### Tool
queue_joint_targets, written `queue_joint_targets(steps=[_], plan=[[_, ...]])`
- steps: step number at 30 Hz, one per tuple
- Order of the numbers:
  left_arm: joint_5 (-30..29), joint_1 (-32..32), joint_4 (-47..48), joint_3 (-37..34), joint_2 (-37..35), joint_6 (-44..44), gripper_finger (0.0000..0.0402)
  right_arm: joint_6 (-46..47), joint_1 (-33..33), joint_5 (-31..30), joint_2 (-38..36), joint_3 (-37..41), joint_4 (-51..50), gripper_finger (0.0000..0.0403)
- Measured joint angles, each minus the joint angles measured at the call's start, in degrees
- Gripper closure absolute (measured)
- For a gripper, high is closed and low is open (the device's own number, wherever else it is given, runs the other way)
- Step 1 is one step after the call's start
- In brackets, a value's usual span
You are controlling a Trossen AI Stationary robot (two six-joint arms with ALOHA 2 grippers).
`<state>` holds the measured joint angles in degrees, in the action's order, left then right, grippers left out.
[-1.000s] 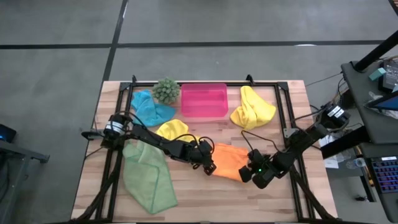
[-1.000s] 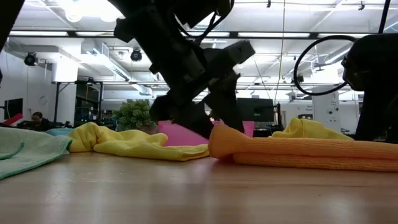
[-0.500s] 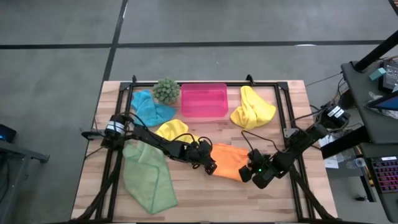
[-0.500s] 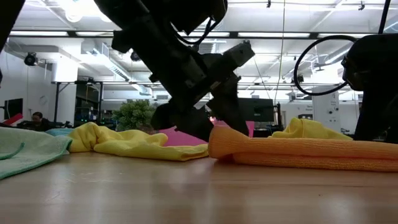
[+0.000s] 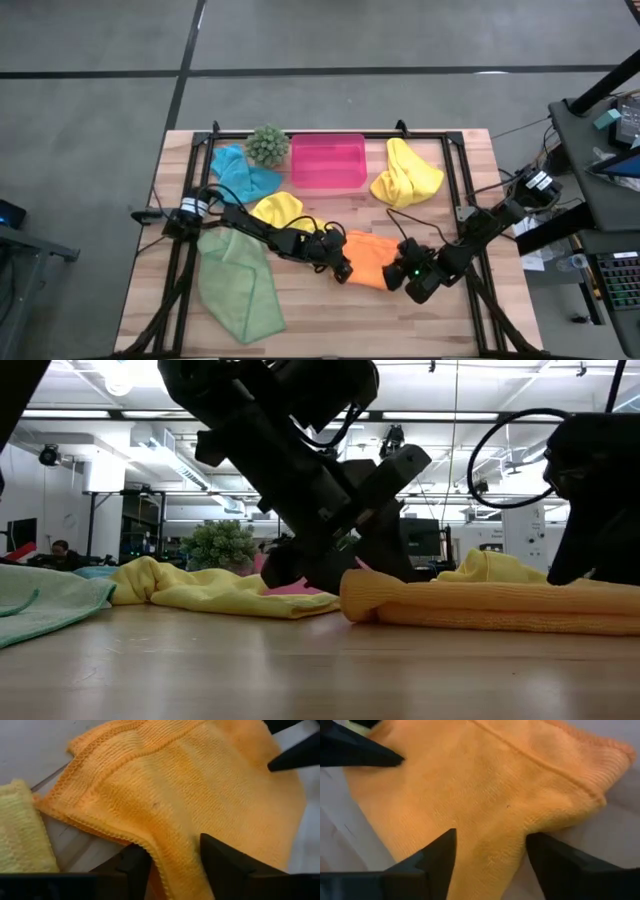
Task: Fold microfiber towels
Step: Put the folded orange microfiber towel into the red bin
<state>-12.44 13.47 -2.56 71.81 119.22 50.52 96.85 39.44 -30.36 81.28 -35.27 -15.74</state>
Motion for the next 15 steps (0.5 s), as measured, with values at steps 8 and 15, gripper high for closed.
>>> queue_joint_targets(steps=[8, 15], plan=[[0.06, 0.02, -0.64, -0.18, 0.39, -2.91, 0.0391, -3.02, 0.0, -3.09, 0.0, 0.09, 0.32, 0.0329], [0.21, 0.02, -1.63, -0.32, -0.84, -6.35, 0.0398, -7.06, -0.09, -6.32, -0.8, 0.09, 1.42, 0.0391]])
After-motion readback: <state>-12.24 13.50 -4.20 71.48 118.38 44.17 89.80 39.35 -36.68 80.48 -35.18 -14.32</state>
